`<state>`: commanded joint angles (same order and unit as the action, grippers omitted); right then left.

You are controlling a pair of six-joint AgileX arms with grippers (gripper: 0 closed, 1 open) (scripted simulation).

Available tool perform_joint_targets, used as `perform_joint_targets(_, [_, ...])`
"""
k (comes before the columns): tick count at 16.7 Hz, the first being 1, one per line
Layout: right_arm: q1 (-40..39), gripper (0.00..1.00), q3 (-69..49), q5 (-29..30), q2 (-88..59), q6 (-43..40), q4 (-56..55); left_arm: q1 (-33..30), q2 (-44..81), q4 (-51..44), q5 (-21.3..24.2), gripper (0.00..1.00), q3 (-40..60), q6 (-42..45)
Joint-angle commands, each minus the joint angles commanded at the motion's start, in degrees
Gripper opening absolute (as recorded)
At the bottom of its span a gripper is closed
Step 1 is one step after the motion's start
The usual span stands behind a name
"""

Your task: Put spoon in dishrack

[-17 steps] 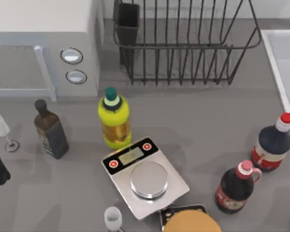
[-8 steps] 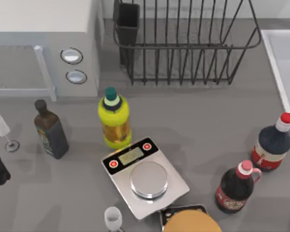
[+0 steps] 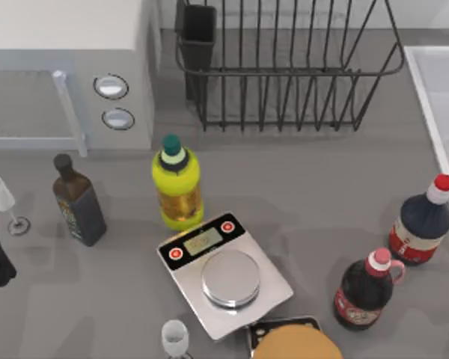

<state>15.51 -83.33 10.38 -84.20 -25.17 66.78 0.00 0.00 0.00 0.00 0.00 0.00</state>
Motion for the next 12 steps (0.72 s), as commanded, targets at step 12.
perform_joint_targets(12, [-59.1,0.00,0.8,35.7,-1.1,23.2,-50.8,0.0,0.0,0.0,0.0,1.00,0.0,0.0])
